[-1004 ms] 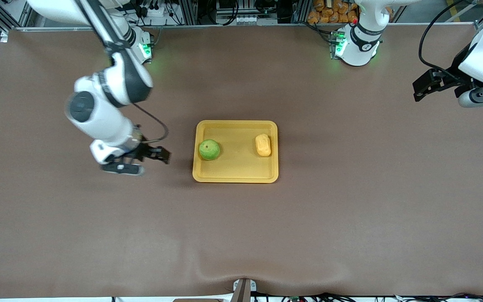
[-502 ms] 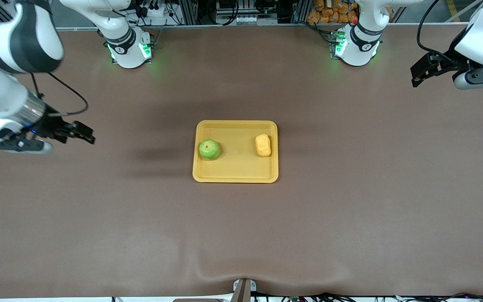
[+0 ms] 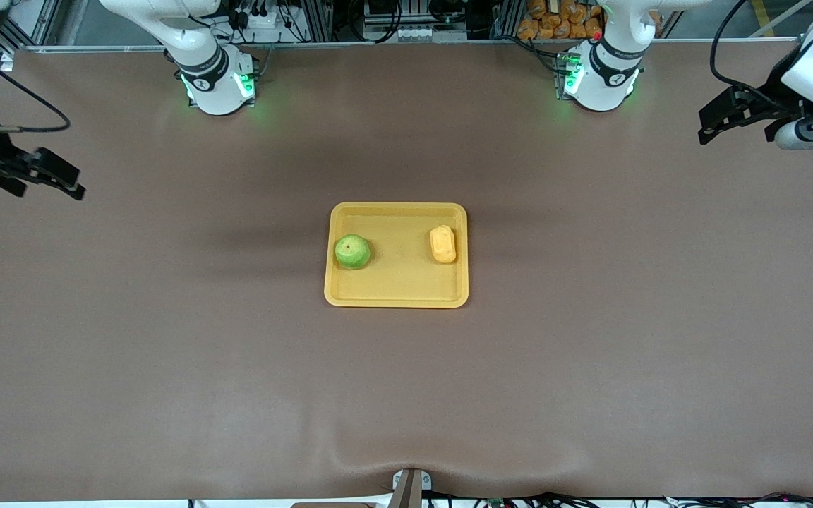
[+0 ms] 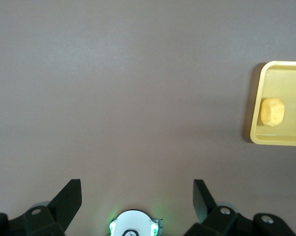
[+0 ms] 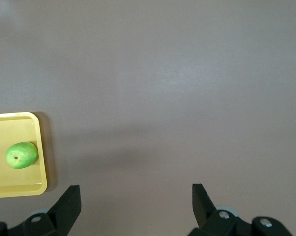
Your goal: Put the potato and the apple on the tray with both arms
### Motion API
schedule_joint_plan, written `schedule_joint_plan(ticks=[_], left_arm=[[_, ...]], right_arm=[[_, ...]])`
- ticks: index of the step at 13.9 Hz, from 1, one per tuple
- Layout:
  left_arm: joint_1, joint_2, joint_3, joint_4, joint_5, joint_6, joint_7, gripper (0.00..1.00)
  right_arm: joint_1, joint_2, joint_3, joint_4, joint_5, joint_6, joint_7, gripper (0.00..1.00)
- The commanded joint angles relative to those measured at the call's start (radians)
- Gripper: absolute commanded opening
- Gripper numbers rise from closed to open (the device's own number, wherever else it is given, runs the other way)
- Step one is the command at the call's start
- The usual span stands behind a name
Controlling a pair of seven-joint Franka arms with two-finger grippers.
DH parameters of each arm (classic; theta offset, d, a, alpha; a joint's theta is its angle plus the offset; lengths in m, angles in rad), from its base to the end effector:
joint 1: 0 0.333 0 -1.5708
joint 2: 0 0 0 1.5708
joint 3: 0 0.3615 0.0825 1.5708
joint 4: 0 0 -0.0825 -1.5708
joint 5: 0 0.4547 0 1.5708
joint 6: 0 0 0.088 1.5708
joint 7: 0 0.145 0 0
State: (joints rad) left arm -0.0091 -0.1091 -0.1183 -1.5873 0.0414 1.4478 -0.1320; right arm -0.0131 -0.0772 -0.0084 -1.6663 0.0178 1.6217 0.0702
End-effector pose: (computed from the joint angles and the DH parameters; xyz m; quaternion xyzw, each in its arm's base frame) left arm 0.5672 -0.0703 0.6777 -0.9995 -0.0050 0.0119 0.0288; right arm 0.6031 -0.0106 0.6319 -0.9988 0.0461 -0.0161 0.0096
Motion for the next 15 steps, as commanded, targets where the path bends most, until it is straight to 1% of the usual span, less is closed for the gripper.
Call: schedule_joint_plan(ticks=[1,5,8,10,15], left_arm=[[0.014,-0.018,0.002,-0.019,-0.021,0.003,0.029,1.0],[0.012,-0.018,0.0,-0.016,-0.021,0.006,0.029,1.0],[0.012,-0.018,0.0,-0.014,-0.02,0.006,0.029,1.0],[0.012,-0.018,0.0,-0.013,-0.02,0.006,0.031,1.0],[0.011,-0.012,-0.001,-0.003,-0.02,0.006,0.032,1.0]], right_arm=[[0.021,0.011,-0.027,0.063,-0.019,-0.039,0.011,1.0],[0.019,0.01,-0.027,0.076,-0.018,-0.078,0.016,1.0],[0.018,0.01,-0.027,0.076,-0.016,-0.082,-0.001,1.0],[0.015,0.01,-0.027,0.079,-0.01,-0.118,0.0,1.0],[0.019,0.023,-0.025,0.076,-0.001,-0.12,0.003,1.0]])
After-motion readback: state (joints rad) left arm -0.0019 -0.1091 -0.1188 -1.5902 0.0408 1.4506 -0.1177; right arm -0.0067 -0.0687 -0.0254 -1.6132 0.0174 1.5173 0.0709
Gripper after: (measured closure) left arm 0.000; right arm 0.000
